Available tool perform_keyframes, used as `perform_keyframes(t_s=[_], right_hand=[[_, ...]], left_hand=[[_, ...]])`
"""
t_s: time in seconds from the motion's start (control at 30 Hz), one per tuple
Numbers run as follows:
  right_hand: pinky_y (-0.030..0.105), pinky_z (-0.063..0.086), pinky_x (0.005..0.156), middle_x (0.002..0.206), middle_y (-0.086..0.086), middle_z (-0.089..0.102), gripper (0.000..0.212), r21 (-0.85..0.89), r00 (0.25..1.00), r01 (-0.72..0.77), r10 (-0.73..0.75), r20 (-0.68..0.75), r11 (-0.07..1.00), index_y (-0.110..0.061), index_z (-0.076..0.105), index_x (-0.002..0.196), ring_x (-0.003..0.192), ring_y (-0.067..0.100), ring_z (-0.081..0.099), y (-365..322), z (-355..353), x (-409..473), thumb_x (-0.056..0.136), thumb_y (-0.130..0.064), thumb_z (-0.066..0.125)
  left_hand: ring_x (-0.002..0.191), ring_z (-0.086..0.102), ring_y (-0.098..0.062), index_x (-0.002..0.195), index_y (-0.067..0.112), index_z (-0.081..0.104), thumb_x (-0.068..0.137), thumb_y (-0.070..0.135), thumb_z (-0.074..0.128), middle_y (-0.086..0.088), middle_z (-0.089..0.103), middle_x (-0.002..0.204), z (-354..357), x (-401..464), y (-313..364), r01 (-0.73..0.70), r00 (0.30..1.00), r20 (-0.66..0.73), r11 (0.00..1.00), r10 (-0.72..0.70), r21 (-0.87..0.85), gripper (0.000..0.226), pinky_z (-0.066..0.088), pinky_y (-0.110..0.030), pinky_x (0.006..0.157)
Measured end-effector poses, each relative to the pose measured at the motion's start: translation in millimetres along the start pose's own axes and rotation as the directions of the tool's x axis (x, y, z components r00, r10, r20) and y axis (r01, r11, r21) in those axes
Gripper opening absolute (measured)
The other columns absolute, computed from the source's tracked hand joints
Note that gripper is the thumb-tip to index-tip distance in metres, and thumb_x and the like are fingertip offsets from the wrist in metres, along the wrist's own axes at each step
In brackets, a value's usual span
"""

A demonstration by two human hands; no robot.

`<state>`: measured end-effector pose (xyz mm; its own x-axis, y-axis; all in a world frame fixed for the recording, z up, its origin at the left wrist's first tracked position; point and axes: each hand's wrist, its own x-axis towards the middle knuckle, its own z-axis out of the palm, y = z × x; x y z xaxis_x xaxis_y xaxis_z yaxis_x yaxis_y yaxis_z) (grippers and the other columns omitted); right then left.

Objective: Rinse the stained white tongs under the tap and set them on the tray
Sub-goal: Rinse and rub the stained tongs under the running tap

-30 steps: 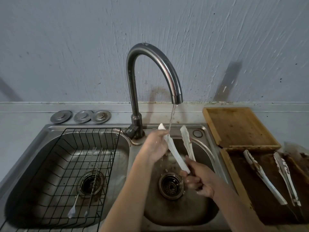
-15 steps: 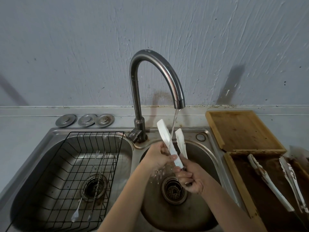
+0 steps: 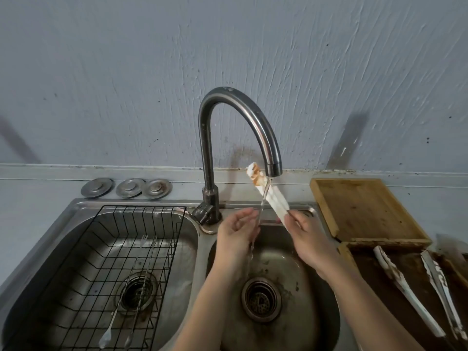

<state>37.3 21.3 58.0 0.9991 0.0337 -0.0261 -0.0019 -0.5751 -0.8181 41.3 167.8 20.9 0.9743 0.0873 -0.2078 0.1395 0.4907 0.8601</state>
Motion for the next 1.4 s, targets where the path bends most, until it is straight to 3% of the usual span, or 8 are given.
perform_keyframes(t_s=[0.23,0.33,0.47,0.63,0.87,1.0,1.07,1.4], right_hand=[[0.025,0.045,0.072,0.111,0.016,0.057,0.037,0.032,0.975,-0.040,0.032,0.219,0.999,-0.021,0.049,0.130,0.085,0.021,0.063,4.2,43.6,2.5,0.098,-0.032,0.035],[0.011,0.037,0.046,0.076,0.003,0.065,0.029,-0.046,0.984,-0.003,0.011,0.178,0.999,-0.022,0.067,0.096,0.050,-0.001,0.055,5.6,43.7,2.1,0.095,-0.033,0.040],[0.019,0.031,0.050,0.036,-0.007,0.047,0.052,-0.294,0.991,0.118,-0.131,-0.024,0.948,-0.023,0.053,0.045,0.031,0.006,0.044,-0.8,40.4,8.8,0.091,-0.046,0.047],[0.029,0.045,0.057,0.054,0.004,0.058,0.050,-0.315,0.983,0.158,-0.179,-0.038,0.936,-0.008,0.072,0.070,0.054,0.017,0.055,3.1,46.7,10.4,0.089,-0.049,0.048],[0.013,0.028,0.034,0.039,-0.007,0.046,0.044,-0.235,0.997,0.079,-0.082,-0.002,0.969,-0.019,0.053,0.051,0.029,0.005,0.039,4.5,37.2,9.5,0.091,-0.037,0.052],[0.007,0.033,0.037,0.061,-0.009,0.059,0.009,0.001,0.981,-0.027,0.026,0.193,1.000,-0.023,0.064,0.090,0.040,-0.006,0.052,1.5,42.1,4.3,0.089,-0.020,0.055],[0.014,0.040,0.043,0.067,-0.006,0.064,0.019,0.133,0.986,-0.055,0.034,0.161,0.990,-0.023,0.064,0.105,0.047,-0.002,0.056,1.6,46.0,2.0,0.090,-0.023,0.054],[0.024,0.029,0.040,0.048,-0.006,0.050,0.051,-0.567,0.998,0.053,-0.068,-0.005,0.822,-0.024,0.051,0.059,0.042,0.006,0.047,5.9,46.3,-13.4,0.092,-0.055,0.030]], left_hand=[[0.066,0.057,-0.021,0.093,0.008,0.069,0.088,0.004,0.059,-0.013,0.069,0.079,5.7,-7.5,-12.4,0.089,0.996,0.031,0.990,-0.086,-0.113,0.012,0.049,-0.028,0.058],[0.057,0.054,-0.017,0.087,0.006,0.070,0.093,0.014,0.054,-0.013,0.063,0.070,-4.6,-10.1,-17.0,0.138,0.990,-0.010,0.988,-0.139,-0.065,0.018,0.047,-0.025,0.052],[0.052,0.061,-0.010,0.087,0.004,0.071,0.095,0.017,0.050,-0.004,0.068,0.061,-7.0,-15.0,-20.3,0.180,0.984,0.019,0.984,-0.180,0.002,0.026,0.051,-0.022,0.053],[0.053,0.050,-0.012,0.084,0.010,0.074,0.094,0.019,0.051,-0.006,0.061,0.063,-7.4,-8.4,-20.2,0.192,0.981,-0.035,0.980,-0.190,0.050,0.027,0.039,-0.026,0.054],[0.062,0.047,-0.021,0.074,0.016,0.077,0.094,0.020,0.051,-0.006,0.060,0.063,-3.3,-10.0,-22.8,0.210,0.978,-0.007,0.975,-0.210,0.067,0.033,0.040,-0.032,0.063],[0.051,0.052,-0.011,0.084,0.015,0.074,0.094,0.016,0.051,-0.004,0.063,0.062,0.5,-8.3,-16.4,0.165,0.986,-0.051,0.981,-0.161,0.101,0.026,0.047,-0.023,0.052],[0.050,0.052,-0.013,0.084,0.011,0.072,0.093,0.014,0.052,-0.007,0.064,0.063,4.2,-8.7,-13.5,0.162,0.986,-0.054,0.982,-0.158,0.099,0.022,0.046,-0.023,0.046],[0.062,0.066,-0.013,0.095,0.006,0.067,0.093,0.024,0.055,-0.007,0.072,0.083,1.0,-15.0,-12.0,0.416,0.880,-0.078,0.839,-0.469,-0.351,0.022,0.054,-0.024,0.046]])
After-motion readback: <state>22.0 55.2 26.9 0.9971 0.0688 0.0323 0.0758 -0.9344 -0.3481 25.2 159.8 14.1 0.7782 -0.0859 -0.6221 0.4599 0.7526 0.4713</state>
